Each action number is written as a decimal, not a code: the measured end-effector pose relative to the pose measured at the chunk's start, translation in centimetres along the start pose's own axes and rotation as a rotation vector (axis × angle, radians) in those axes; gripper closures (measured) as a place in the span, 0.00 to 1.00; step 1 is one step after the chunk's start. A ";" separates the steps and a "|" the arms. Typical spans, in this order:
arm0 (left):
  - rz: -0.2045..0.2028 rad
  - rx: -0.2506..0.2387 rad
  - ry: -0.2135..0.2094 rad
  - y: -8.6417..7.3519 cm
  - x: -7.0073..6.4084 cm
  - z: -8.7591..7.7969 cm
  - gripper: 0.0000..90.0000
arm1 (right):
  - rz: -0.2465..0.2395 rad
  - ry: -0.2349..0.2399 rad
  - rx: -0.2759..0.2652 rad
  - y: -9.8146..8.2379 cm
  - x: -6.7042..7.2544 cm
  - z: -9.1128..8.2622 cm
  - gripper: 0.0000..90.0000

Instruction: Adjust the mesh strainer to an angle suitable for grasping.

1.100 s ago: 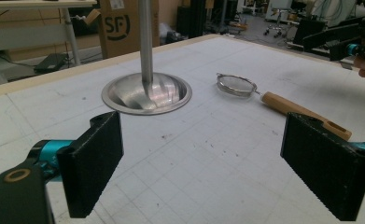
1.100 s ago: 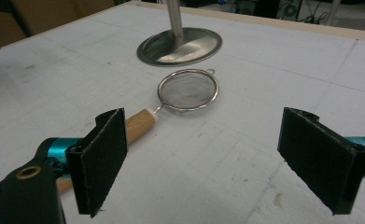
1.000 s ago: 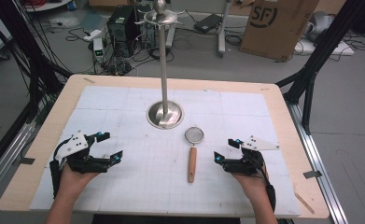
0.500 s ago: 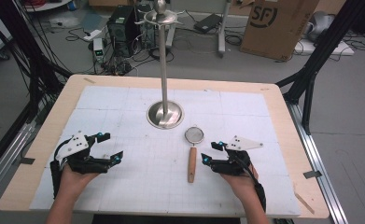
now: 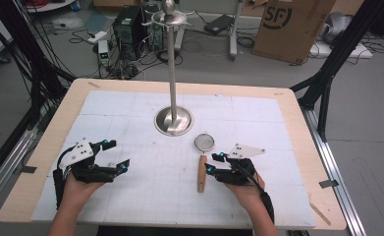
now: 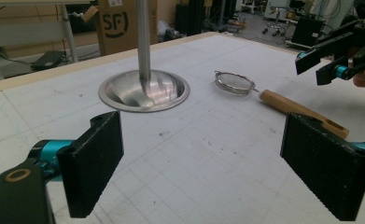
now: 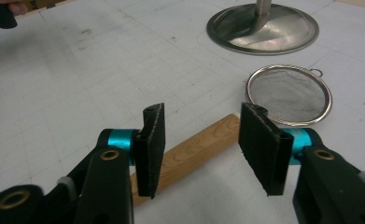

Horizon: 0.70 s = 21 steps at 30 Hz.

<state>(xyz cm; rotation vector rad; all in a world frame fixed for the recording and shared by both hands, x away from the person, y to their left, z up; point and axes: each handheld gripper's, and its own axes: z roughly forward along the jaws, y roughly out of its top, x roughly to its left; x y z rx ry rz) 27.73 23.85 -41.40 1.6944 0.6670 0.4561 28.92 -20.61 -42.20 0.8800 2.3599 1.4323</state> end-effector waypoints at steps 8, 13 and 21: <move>0.000 0.005 0.004 -0.1 0.1 0.1 0.15 | 0.000 0.011 0.093 -0.9 -0.2 0.1 0.73; 0.002 0.007 0.006 -0.1 0.0 0.1 0.15 | -0.011 0.017 0.131 -1.4 -0.2 0.2 0.82; -0.004 0.004 0.005 0.0 0.0 0.0 0.15 | -0.056 0.067 0.213 -2.1 0.8 1.0 0.93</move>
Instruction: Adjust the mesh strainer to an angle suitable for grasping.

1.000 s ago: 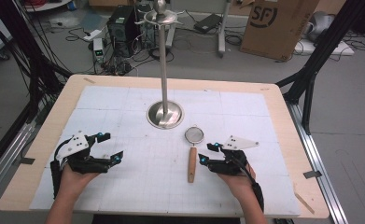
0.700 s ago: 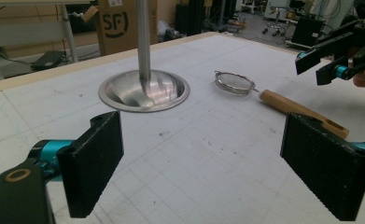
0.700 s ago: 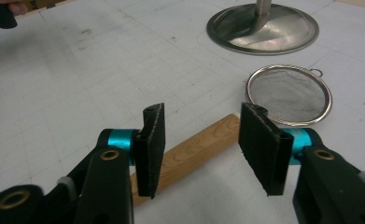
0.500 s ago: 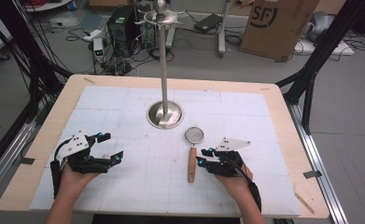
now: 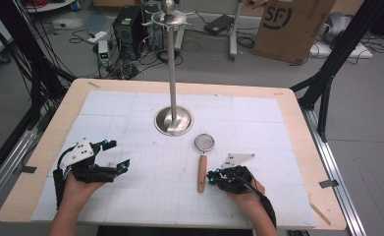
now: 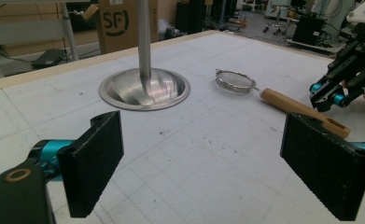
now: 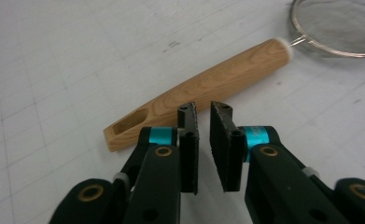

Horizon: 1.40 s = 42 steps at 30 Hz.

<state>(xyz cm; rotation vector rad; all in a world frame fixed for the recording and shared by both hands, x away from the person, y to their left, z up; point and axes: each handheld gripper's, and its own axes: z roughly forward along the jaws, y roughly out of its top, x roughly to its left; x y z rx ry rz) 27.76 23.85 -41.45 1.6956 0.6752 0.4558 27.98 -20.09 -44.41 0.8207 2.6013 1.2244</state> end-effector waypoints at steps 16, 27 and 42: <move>-0.001 0.001 0.000 0.0 0.0 0.0 0.15 | -0.043 0.058 0.008 2.3 1.7 3.0 0.96; -0.004 -0.001 -0.001 0.0 0.1 0.0 0.15 | -0.059 0.057 0.004 3.9 2.1 5.0 0.97; -0.002 0.003 -0.003 0.0 0.1 0.1 0.15 | 0.012 0.002 -0.118 5.2 -0.4 3.9 0.97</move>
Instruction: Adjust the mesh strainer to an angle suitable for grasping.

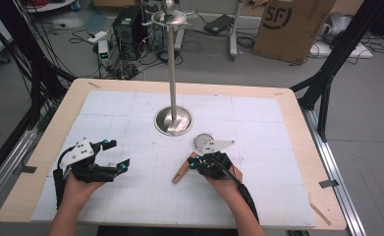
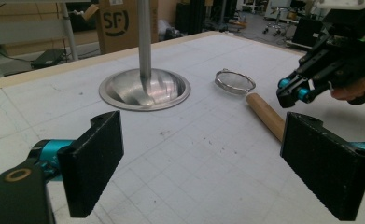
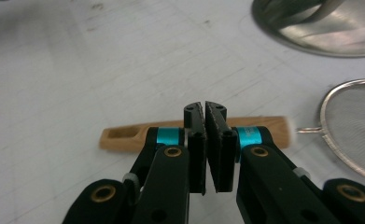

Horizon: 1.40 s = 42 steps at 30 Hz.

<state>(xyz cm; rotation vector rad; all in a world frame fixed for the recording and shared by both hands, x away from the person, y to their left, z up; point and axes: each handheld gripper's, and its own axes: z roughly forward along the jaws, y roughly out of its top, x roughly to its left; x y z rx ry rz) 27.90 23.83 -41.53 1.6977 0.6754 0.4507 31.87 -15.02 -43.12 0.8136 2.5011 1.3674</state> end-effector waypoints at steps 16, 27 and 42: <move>-0.001 0.001 -0.001 0.0 0.0 0.1 0.15 | 0.037 -0.080 0.031 2.7 -3.3 1.4 0.98; -0.003 0.005 -0.007 -0.1 -0.1 0.2 0.15 | 0.035 -0.129 0.128 2.1 -4.2 3.0 0.98; -0.004 0.005 -0.013 -0.1 -0.2 0.2 0.15 | 0.013 -0.195 0.187 1.3 -4.1 1.1 0.99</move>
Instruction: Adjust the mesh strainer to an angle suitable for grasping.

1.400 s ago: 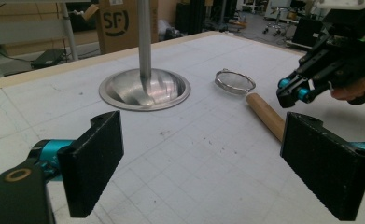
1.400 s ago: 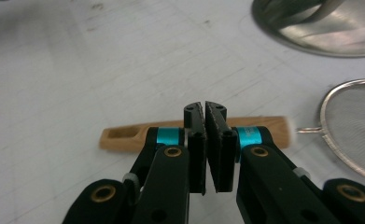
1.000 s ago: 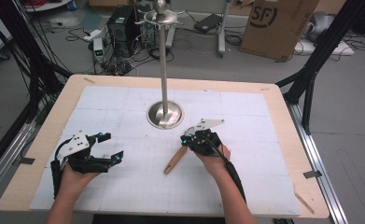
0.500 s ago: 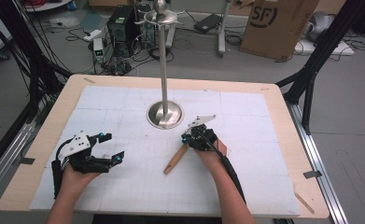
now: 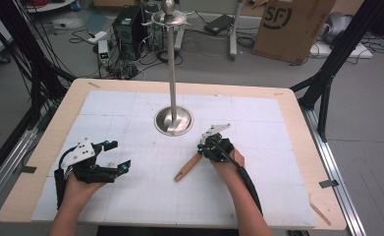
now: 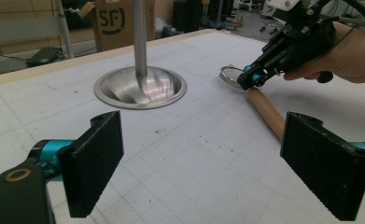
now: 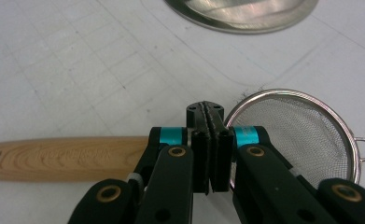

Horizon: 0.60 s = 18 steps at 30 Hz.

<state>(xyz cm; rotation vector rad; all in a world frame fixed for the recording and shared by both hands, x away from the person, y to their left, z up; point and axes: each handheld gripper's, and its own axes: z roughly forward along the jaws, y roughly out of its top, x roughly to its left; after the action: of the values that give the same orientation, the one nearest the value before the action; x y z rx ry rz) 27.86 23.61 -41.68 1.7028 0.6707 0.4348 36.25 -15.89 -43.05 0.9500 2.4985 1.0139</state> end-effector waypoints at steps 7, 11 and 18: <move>0.001 0.005 0.000 -0.1 0.0 0.1 0.15 | 0.045 -0.011 -0.005 -2.0 -1.0 -1.9 0.99; 0.001 0.007 -0.003 -0.1 -0.1 0.2 0.15 | 0.080 -0.016 -0.014 -3.1 -1.6 -2.9 0.99; 0.000 0.014 -0.004 -0.2 -0.2 0.3 0.15 | 0.106 -0.032 -0.018 -4.7 -2.1 -4.4 0.99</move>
<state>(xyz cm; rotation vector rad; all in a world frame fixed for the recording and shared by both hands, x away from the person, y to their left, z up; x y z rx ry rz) 27.89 23.29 -41.92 1.7167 0.6722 0.4275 33.52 -22.13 -43.20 1.0946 2.4313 1.0428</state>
